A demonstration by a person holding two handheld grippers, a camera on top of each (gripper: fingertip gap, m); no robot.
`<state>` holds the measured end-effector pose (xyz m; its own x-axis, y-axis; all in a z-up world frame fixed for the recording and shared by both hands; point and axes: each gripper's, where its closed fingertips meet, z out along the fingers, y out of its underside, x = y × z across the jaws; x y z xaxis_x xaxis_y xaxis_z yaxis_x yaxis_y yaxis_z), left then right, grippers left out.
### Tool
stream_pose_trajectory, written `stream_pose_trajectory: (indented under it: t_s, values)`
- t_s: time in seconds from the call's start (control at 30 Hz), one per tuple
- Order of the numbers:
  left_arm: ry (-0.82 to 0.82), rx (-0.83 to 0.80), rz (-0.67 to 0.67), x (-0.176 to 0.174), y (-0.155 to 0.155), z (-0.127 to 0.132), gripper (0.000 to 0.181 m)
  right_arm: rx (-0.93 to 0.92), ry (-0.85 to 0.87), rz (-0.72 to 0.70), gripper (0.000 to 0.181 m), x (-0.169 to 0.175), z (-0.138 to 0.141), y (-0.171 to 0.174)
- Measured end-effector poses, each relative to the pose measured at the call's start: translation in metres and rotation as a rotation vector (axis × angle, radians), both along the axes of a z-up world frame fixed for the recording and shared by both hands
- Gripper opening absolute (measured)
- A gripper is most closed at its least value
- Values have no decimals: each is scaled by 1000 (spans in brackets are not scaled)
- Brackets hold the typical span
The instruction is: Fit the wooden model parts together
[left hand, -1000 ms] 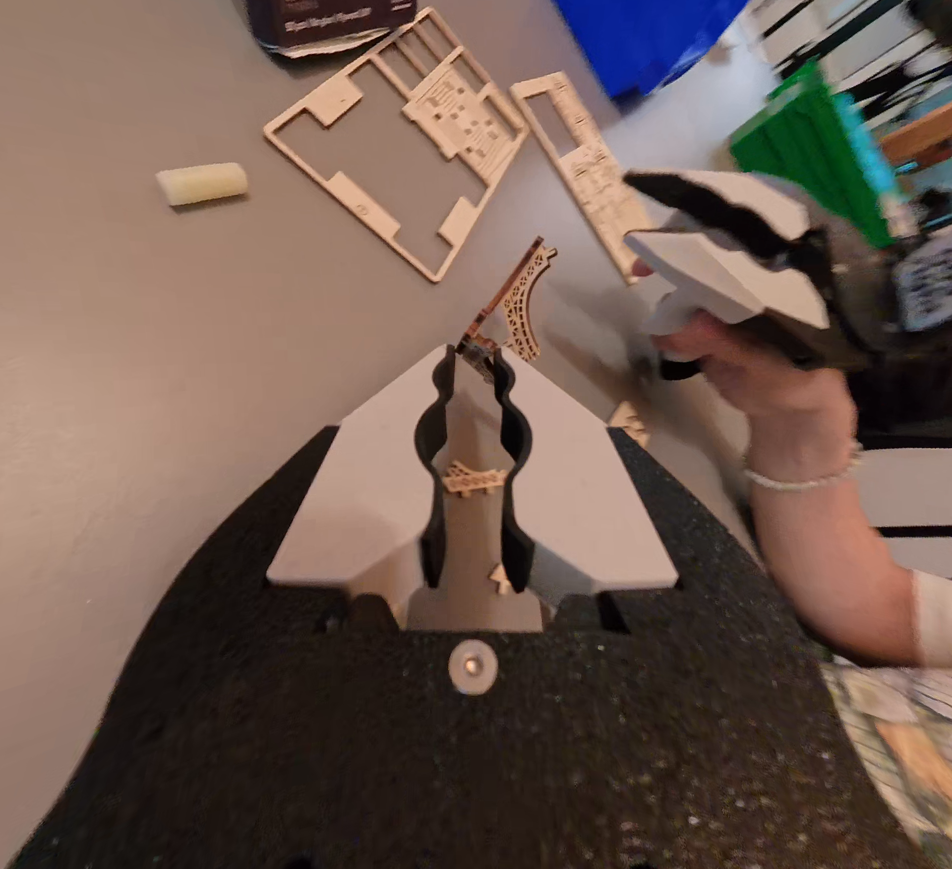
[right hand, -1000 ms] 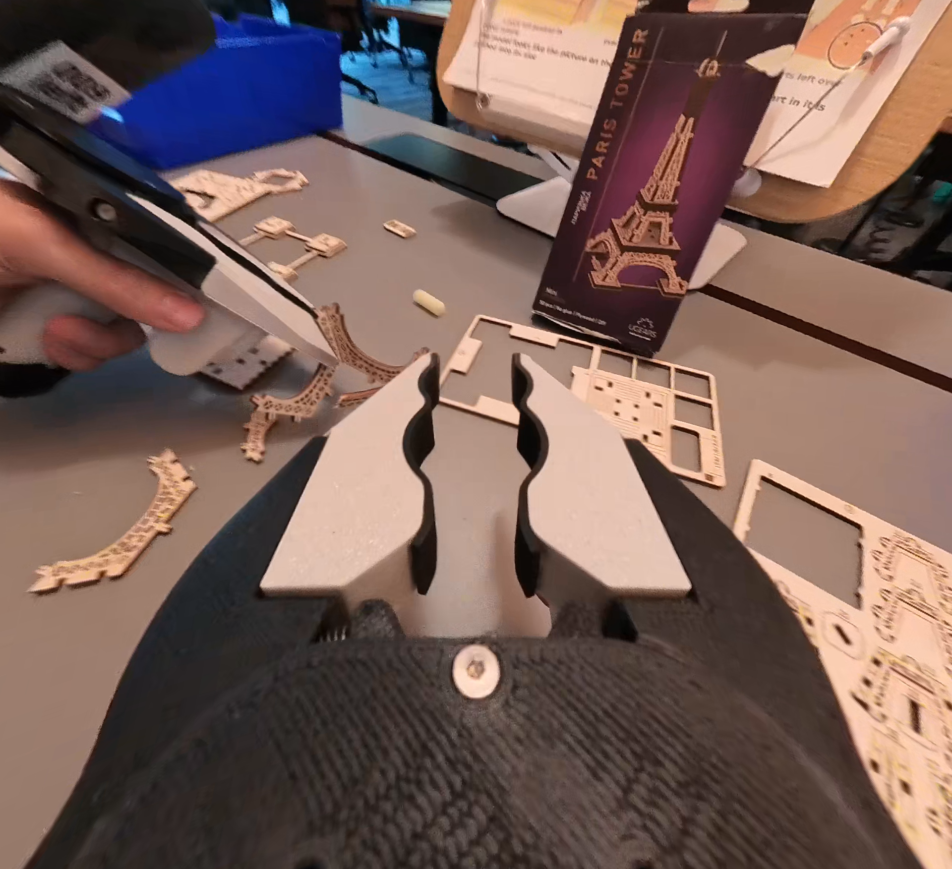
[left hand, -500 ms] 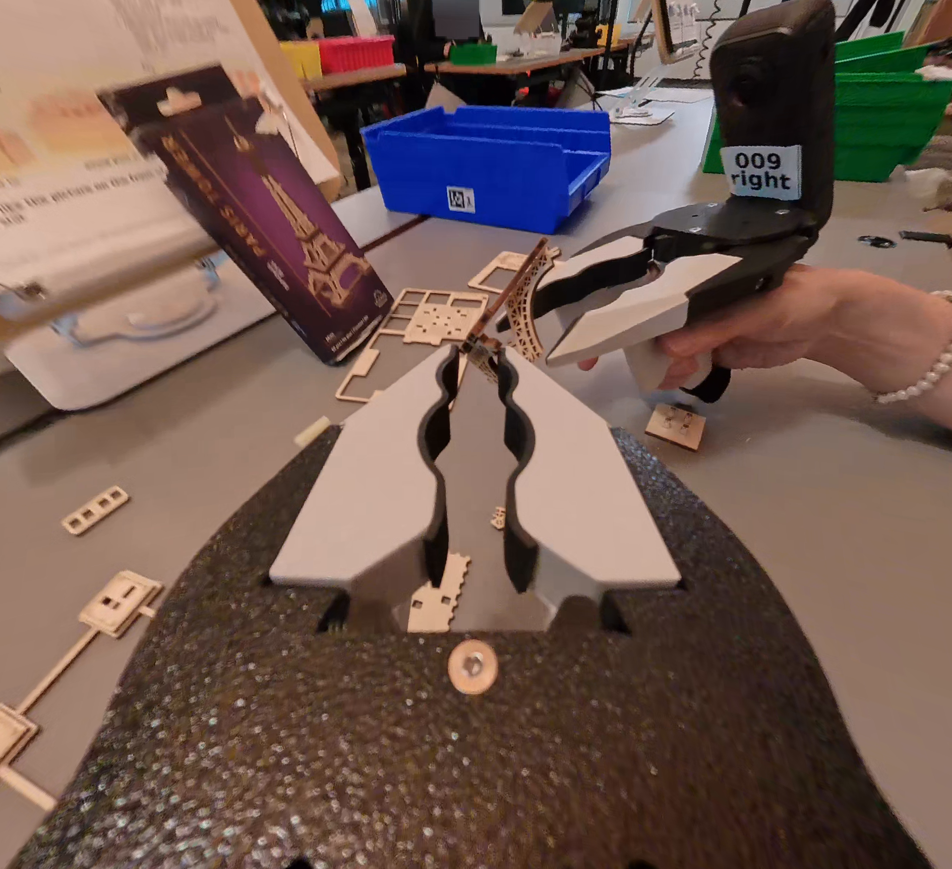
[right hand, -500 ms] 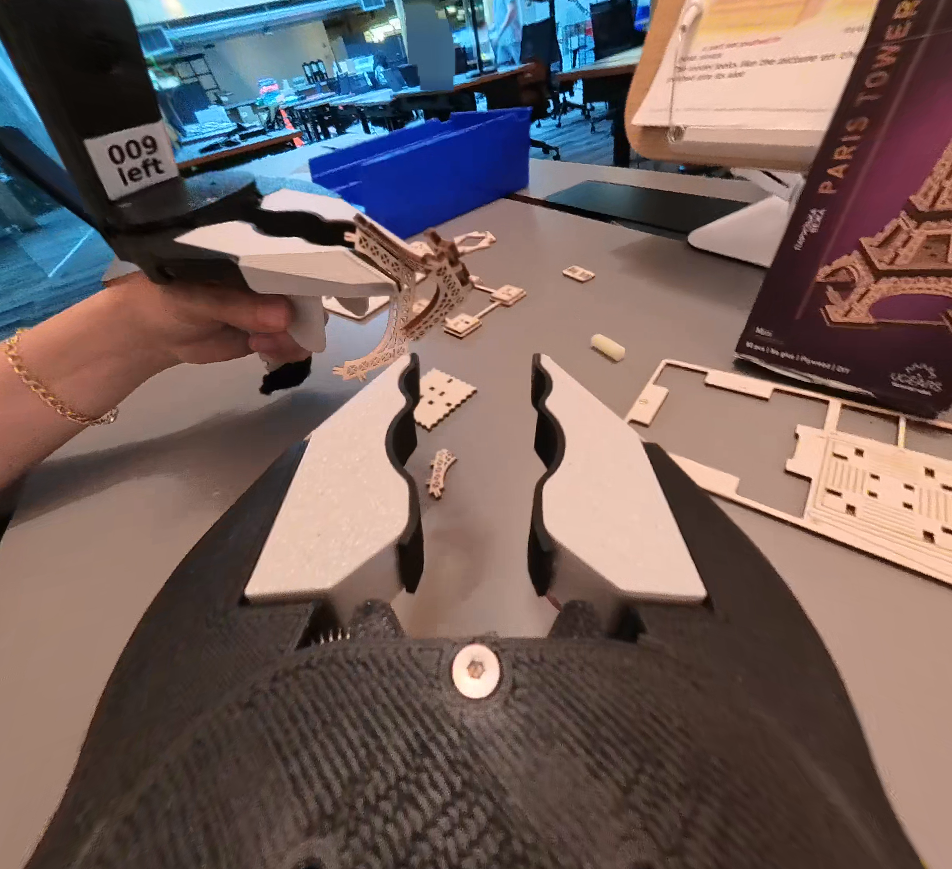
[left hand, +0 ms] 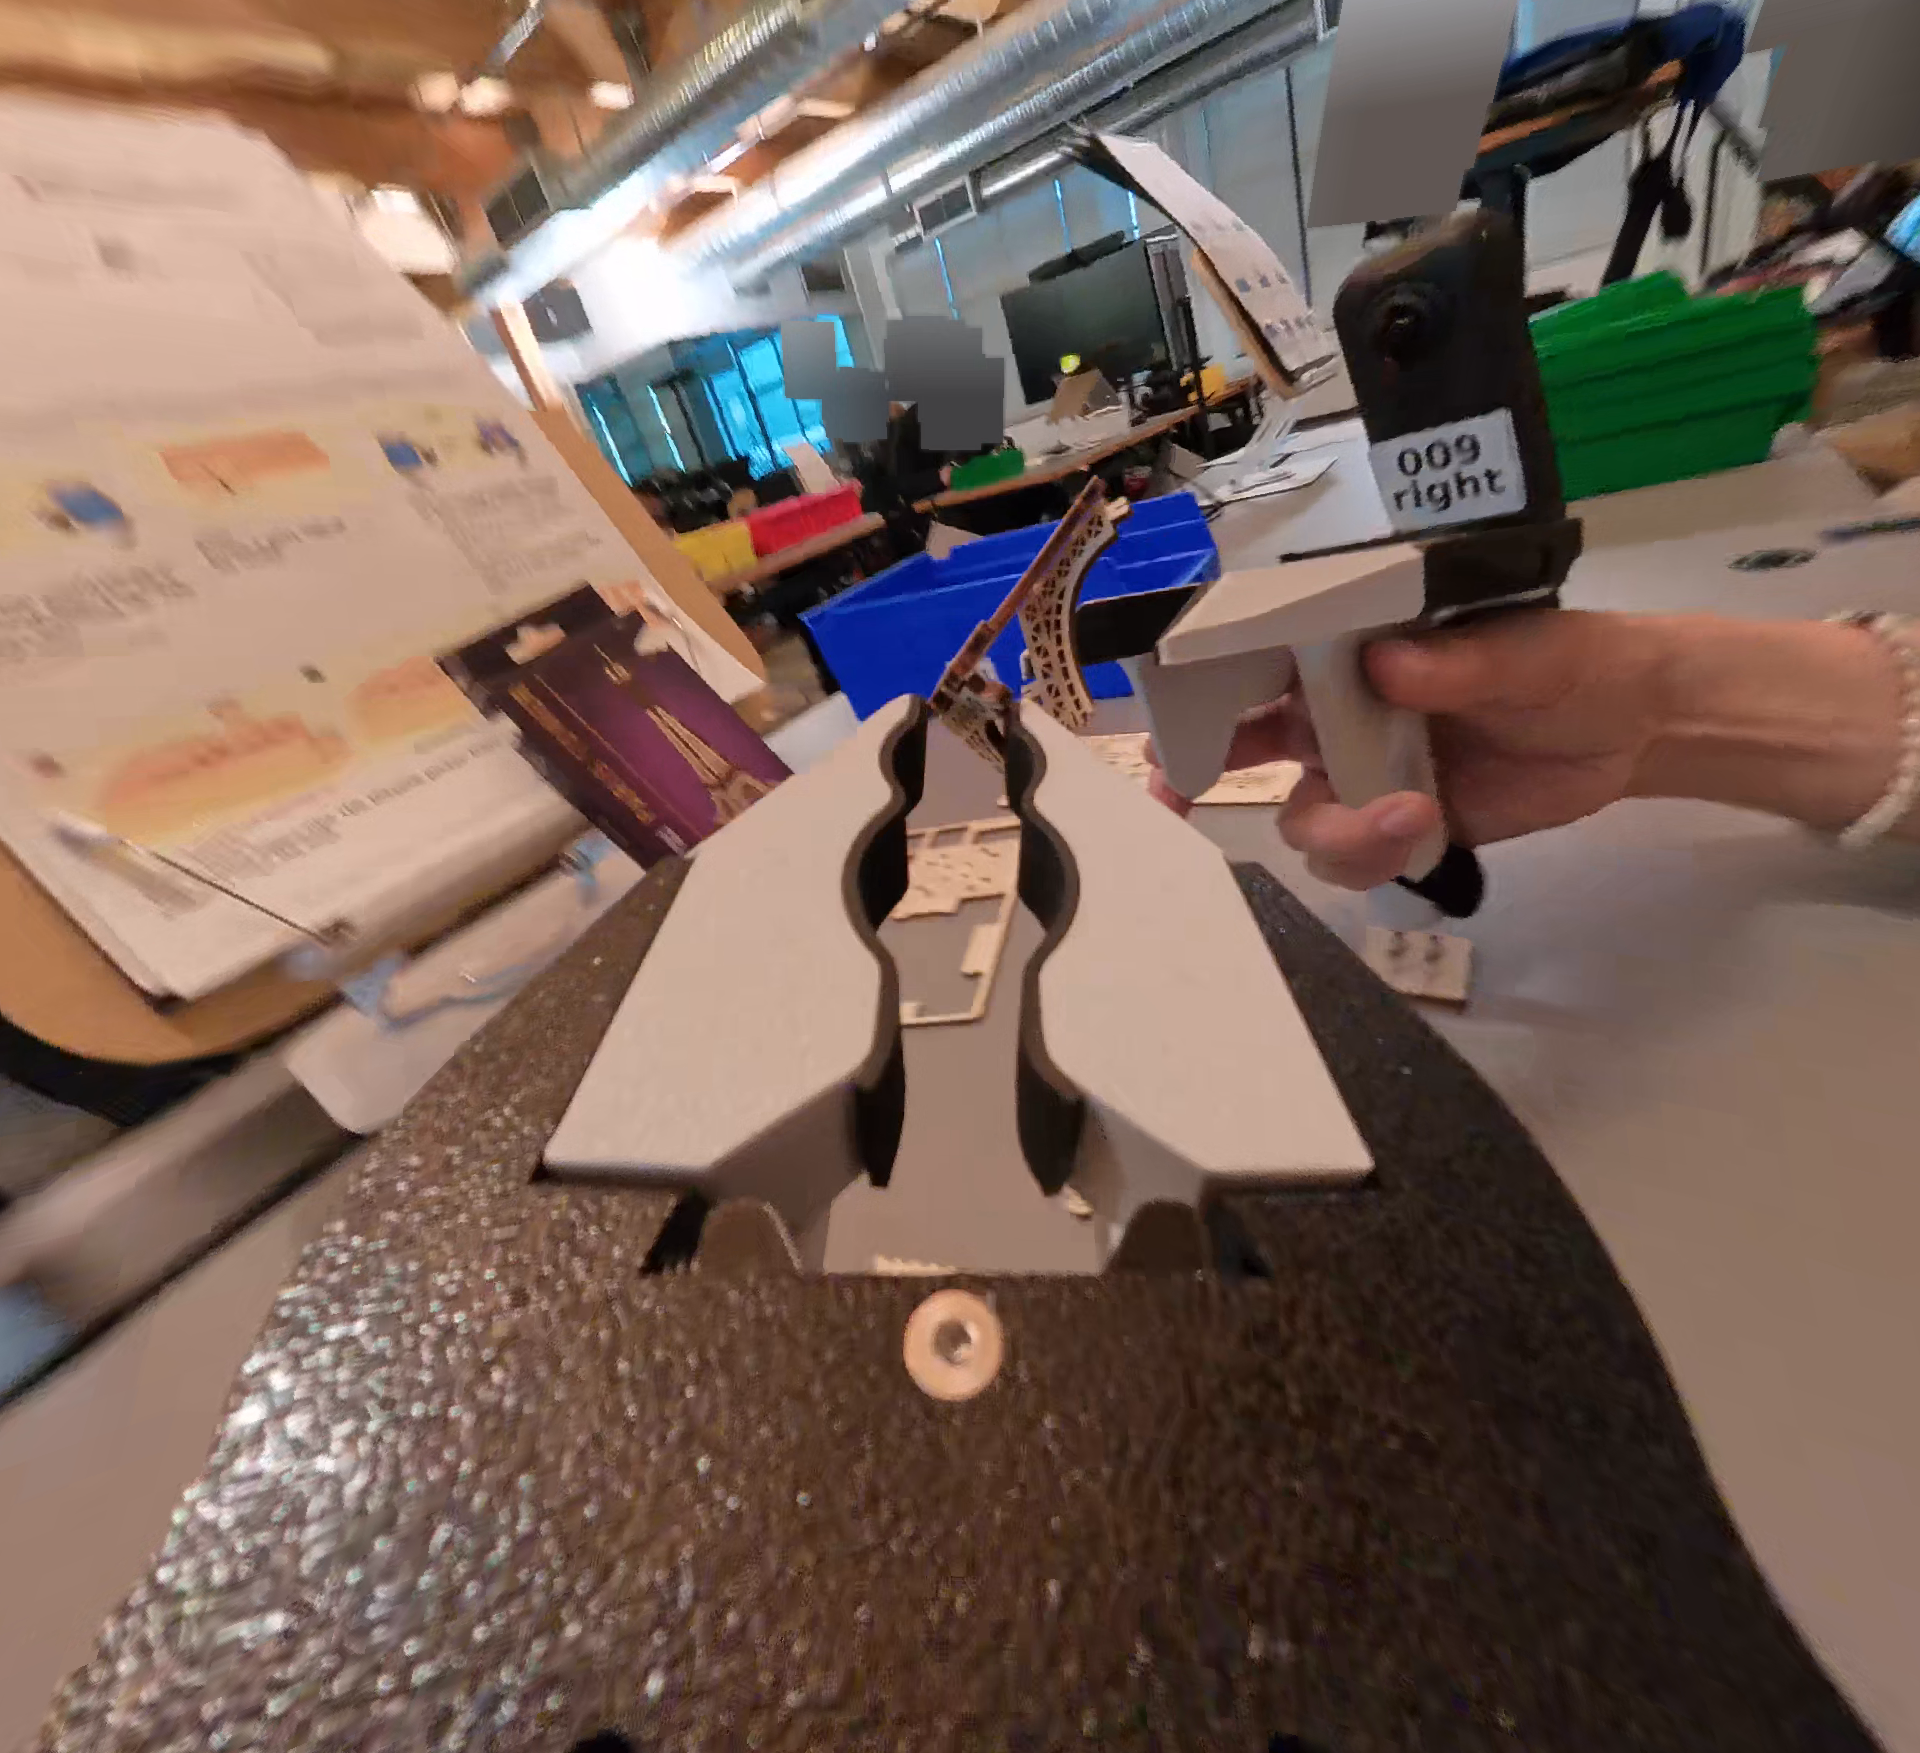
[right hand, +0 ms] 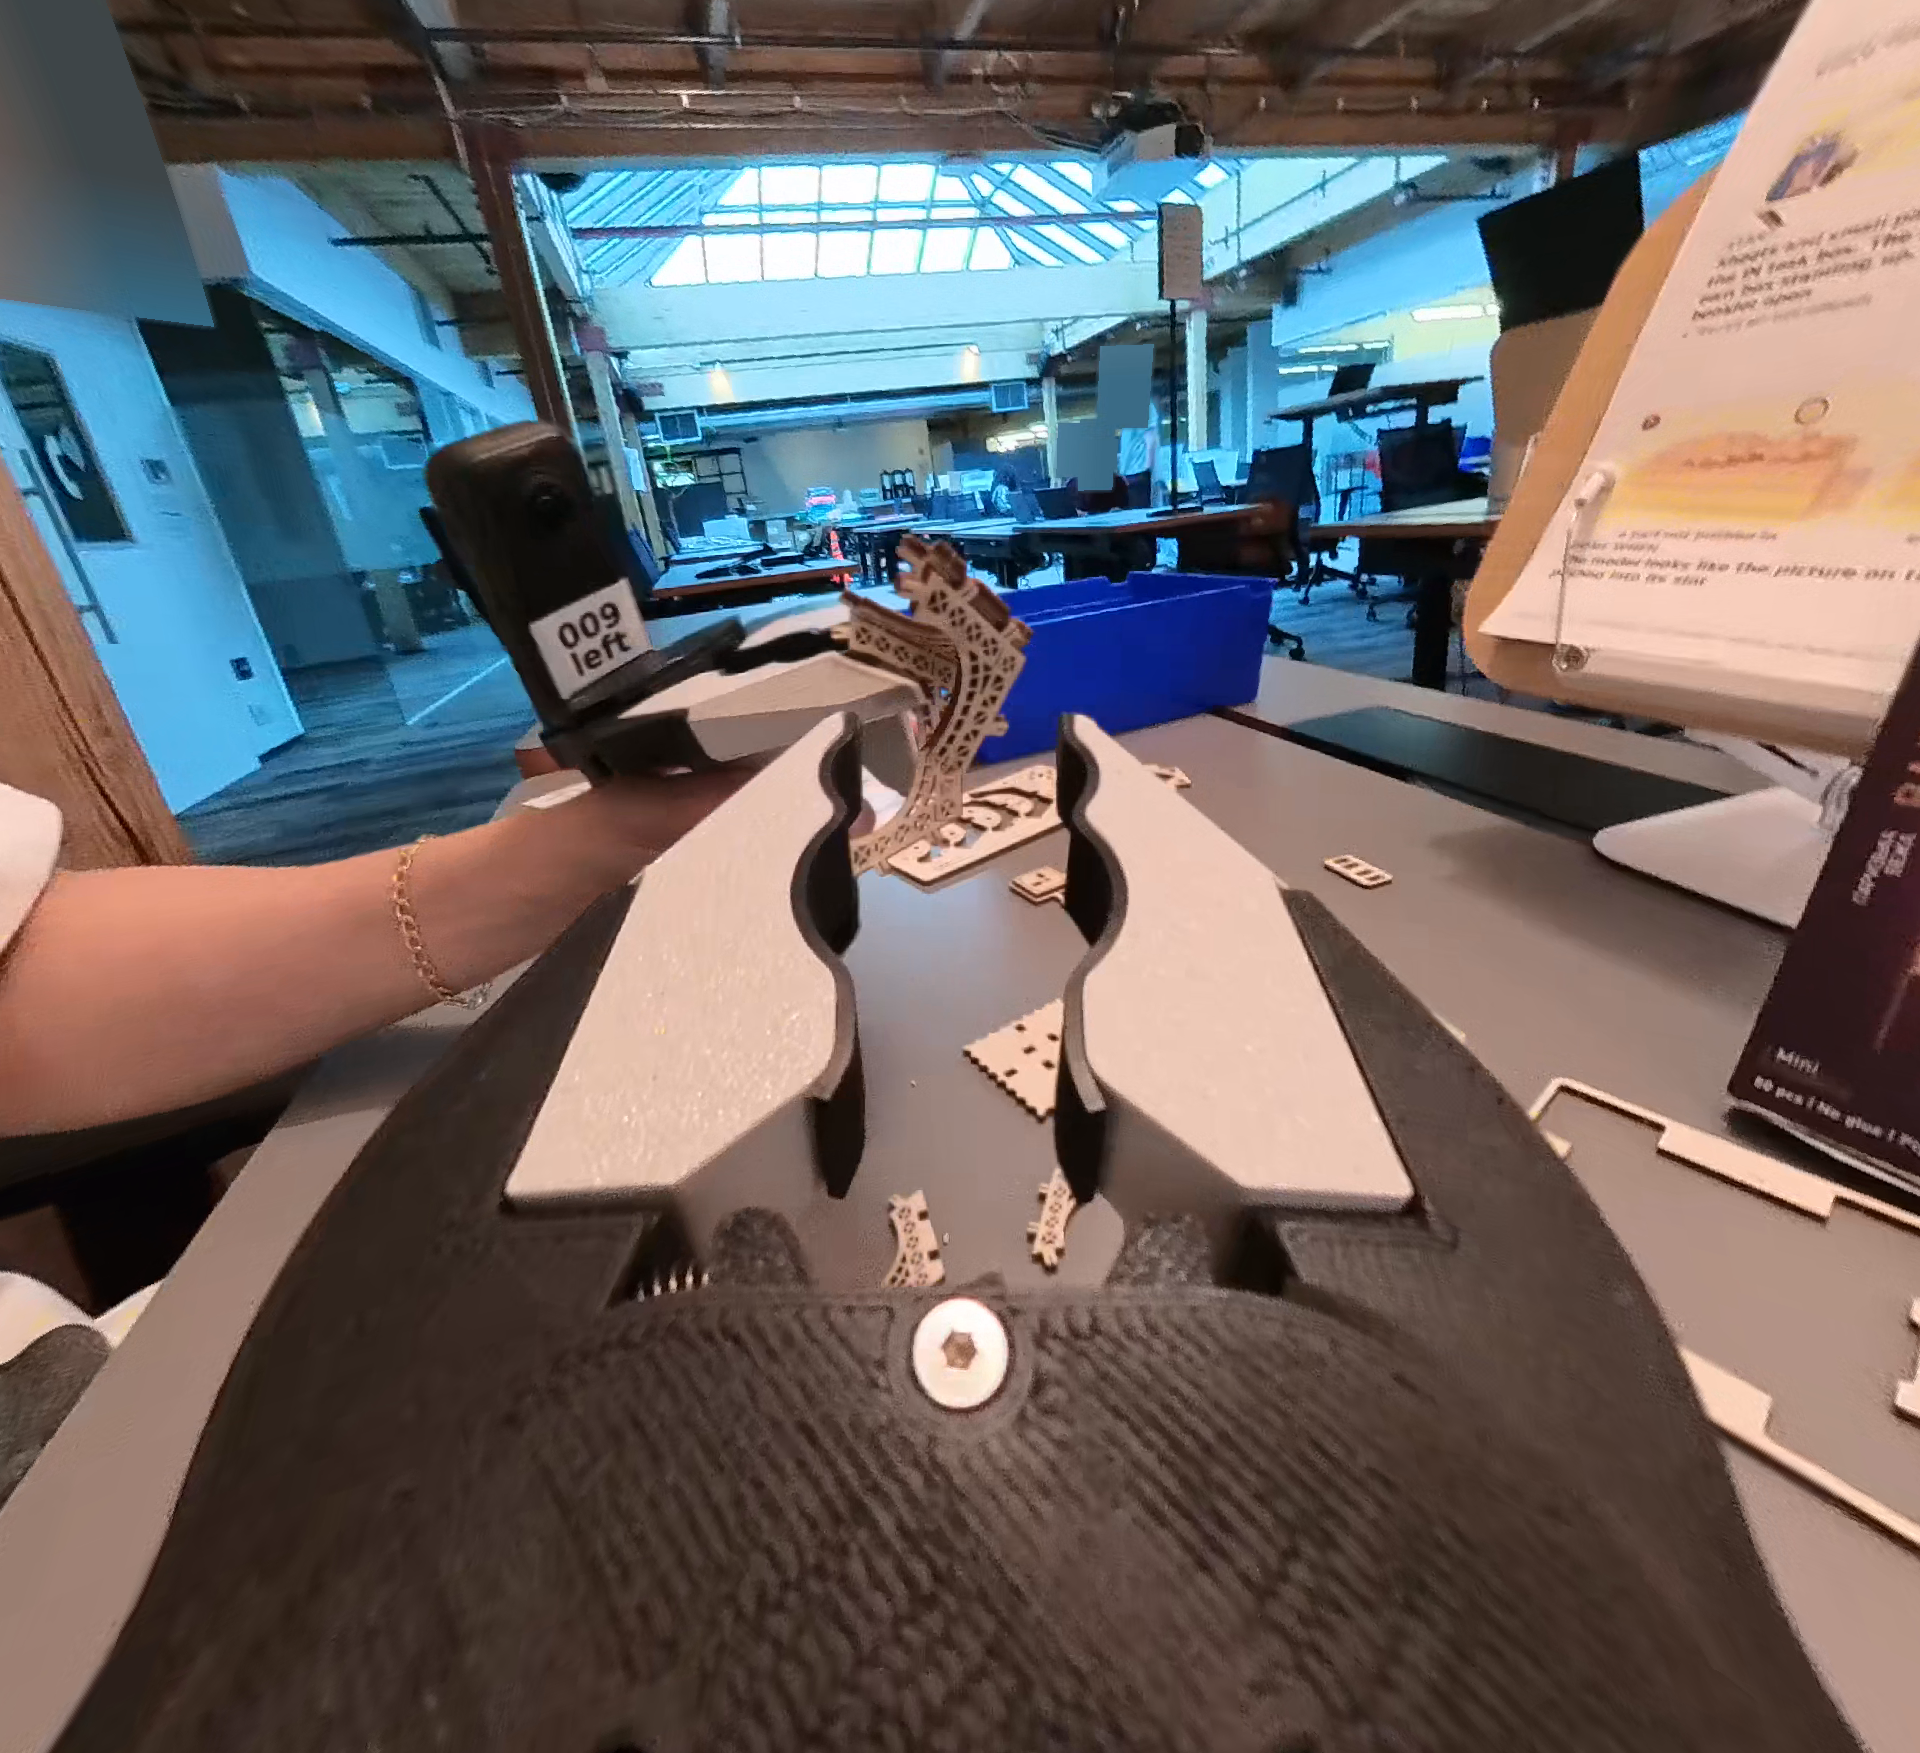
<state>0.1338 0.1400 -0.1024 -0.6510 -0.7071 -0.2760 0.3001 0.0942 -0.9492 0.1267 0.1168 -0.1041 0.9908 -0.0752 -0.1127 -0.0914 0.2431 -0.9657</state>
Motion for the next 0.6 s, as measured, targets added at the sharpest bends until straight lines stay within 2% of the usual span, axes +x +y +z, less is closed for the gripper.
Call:
stream_pose_trajectory:
  t_s: [0.17,0.27,0.43,0.6]
  values:
    - [-348,258,132,-14,-3,15,12,28,-125,-45,40,-6,10,-2]
    - [-479,371,147,-24,-13,17,12,54,-187,-67,38,-11,16,-3]
    - [-549,425,160,-29,-20,18,12,67,-230,-69,35,-14,19,-5]
    - [-475,452,149,-21,-19,6,12,-6,-241,-44,40,-12,8,-7]
